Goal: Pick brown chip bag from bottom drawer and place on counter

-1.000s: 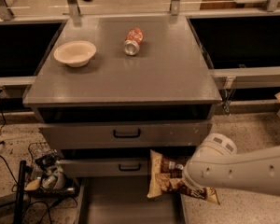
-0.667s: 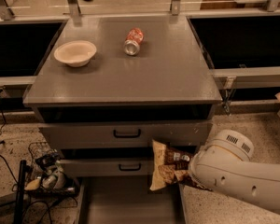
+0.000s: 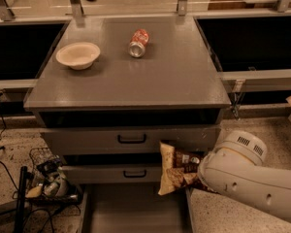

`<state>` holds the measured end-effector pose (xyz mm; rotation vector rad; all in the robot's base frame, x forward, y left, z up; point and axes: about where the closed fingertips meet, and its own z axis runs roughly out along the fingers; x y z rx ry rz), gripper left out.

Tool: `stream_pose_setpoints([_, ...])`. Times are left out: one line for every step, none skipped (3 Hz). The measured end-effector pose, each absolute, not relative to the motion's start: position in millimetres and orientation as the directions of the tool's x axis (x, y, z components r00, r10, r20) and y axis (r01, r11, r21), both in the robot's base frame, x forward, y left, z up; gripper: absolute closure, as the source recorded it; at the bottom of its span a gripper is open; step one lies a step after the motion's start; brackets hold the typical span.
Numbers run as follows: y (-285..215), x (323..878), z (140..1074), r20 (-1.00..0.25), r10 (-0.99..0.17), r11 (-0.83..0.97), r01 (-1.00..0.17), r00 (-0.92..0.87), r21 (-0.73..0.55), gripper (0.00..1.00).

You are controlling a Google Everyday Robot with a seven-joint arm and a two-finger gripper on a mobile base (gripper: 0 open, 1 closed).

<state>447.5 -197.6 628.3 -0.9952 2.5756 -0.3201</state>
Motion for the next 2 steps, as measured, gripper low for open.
stream_pose_setpoints([-203,449,667,-0.266,-0.698,0.709,-0.587,-0.665,-0.391,1.00])
stream_pose_setpoints([-208,439,713,-0.291,-0.719,0.684,-0.564,-0.631,-0.463,1.00])
